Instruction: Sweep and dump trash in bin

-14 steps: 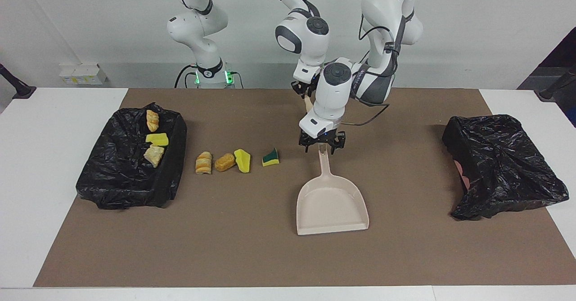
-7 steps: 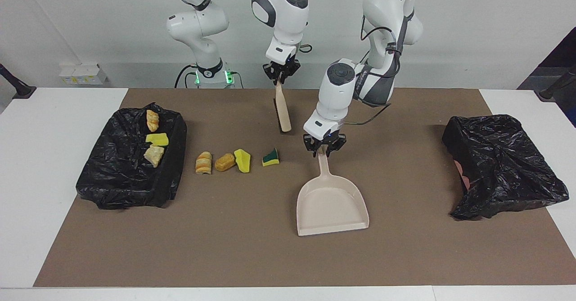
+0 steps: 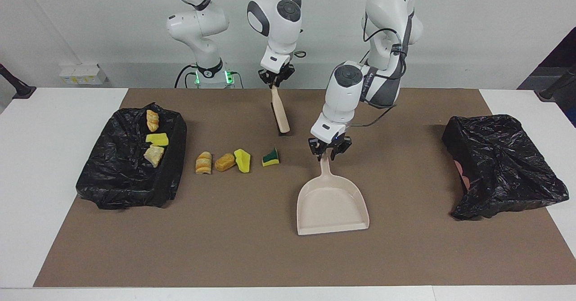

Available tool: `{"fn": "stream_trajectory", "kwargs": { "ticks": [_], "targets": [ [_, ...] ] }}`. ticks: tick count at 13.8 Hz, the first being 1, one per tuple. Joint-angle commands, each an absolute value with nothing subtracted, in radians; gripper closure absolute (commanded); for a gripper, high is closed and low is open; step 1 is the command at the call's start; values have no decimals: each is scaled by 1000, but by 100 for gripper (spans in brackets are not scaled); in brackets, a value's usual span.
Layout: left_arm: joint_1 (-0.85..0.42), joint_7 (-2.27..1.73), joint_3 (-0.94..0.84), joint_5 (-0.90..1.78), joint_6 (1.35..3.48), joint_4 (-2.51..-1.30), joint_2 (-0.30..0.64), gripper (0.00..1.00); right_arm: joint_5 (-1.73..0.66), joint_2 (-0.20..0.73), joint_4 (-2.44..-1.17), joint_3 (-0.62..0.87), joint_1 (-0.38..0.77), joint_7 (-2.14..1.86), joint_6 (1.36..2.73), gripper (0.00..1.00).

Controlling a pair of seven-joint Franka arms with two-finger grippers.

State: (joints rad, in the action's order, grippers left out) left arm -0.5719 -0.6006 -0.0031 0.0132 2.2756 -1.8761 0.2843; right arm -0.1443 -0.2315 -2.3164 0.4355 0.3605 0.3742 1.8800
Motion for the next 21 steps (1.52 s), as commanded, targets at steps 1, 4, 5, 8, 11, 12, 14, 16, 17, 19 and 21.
{"fn": "stream_trajectory", "kwargs": {
  "ticks": [1, 4, 5, 8, 11, 12, 14, 16, 17, 19, 21],
  "targets": [
    [-568, -615, -6, 6, 2333, -1925, 255, 52, -202, -339, -2413, 443, 356, 315, 1914, 100],
    [-566, -614, -6, 6, 2368, -1924, 279, 52, -224, -353, -2482, 443, 357, 281, 1992, 100],
    [-565, -612, -6, 6, 2368, -1925, 279, 52, -225, -353, -2502, 443, 359, 276, 2021, 100],
    [-566, -614, -6, 6, 2365, -1925, 281, 62, -225, -342, -2532, 443, 367, 273, 2077, 100],
    [-566, -588, -5, 6, 2358, -1924, 281, 100, -225, -316, -2572, 443, 390, 276, 2164, 100],
    [-566, -584, -5, 5, 2350, -1921, 281, 100, -225, -318, -2574, 443, 390, 276, 2164, 100],
    [-566, -581, -3, -5, 2341, -1911, 279, 100, -225, -315, -2576, 443, 390, 273, 2169, 100],
    [-565, -534, 11, -29, 2303, -1902, 256, 100, -224, -288, -2577, 443, 387, 267, 2189, 100],
    [-565, -470, 17, -32, 2254, -1885, 244, 100, -224, -287, -2576, 443, 385, 261, 2189, 100],
    [-546, -291, 44, -32, 2166, -1862, 224, 100, -225, -264, -2550, 443, 380, 262, 2175, 93],
    [-488, -122, 48, -32, 2108, -1864, 180, 100, -225, -235, -2516, 443, 376, 276, 2174, 30]
  ]
}}
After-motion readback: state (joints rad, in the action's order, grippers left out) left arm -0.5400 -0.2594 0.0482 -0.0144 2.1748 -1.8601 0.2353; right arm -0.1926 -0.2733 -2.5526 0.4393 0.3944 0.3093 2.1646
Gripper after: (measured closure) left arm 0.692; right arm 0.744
